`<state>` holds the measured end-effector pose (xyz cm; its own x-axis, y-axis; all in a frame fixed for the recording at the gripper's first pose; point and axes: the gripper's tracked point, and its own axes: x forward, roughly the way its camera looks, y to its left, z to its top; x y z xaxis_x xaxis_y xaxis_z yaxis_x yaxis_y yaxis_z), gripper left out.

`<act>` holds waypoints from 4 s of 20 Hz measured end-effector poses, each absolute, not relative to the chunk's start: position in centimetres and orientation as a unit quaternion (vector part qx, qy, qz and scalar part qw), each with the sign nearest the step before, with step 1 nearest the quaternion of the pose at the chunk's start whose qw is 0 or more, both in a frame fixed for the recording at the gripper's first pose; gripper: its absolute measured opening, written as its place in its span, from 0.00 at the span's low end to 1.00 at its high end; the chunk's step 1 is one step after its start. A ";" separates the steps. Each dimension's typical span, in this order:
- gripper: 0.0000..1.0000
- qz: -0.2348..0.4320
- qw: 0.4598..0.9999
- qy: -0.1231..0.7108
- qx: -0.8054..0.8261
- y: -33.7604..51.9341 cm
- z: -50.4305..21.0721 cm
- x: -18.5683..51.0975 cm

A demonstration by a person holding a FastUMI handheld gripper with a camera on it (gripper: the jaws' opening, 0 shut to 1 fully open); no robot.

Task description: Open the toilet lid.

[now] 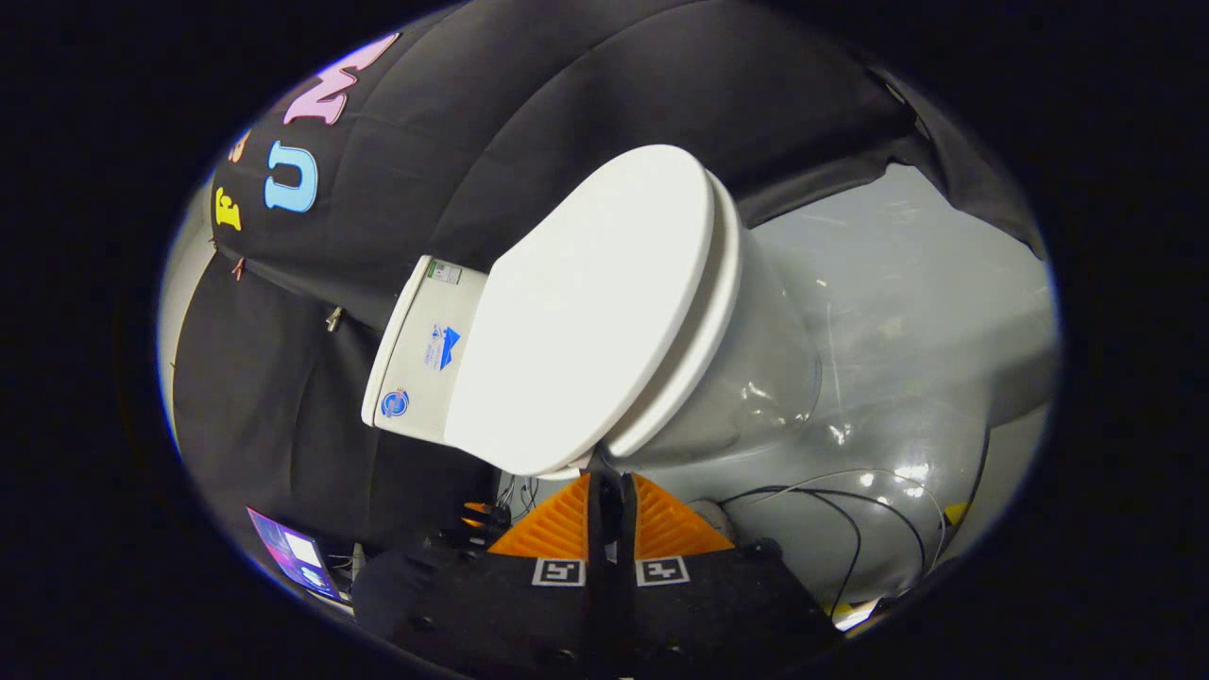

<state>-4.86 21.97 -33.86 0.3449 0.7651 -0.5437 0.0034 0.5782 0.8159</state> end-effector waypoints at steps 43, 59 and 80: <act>0.06 0.420 0.888 0.180 0.050 48.2 8.0 -1.5; 0.39 0.521 0.844 0.123 0.045 66.9 10.5 -2.3; 0.99 0.526 0.847 -0.071 -0.018 68.2 19.3 -4.1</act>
<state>-4.06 68.17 19.33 0.4362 0.8943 0.1003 -0.8890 0.4455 -0.1057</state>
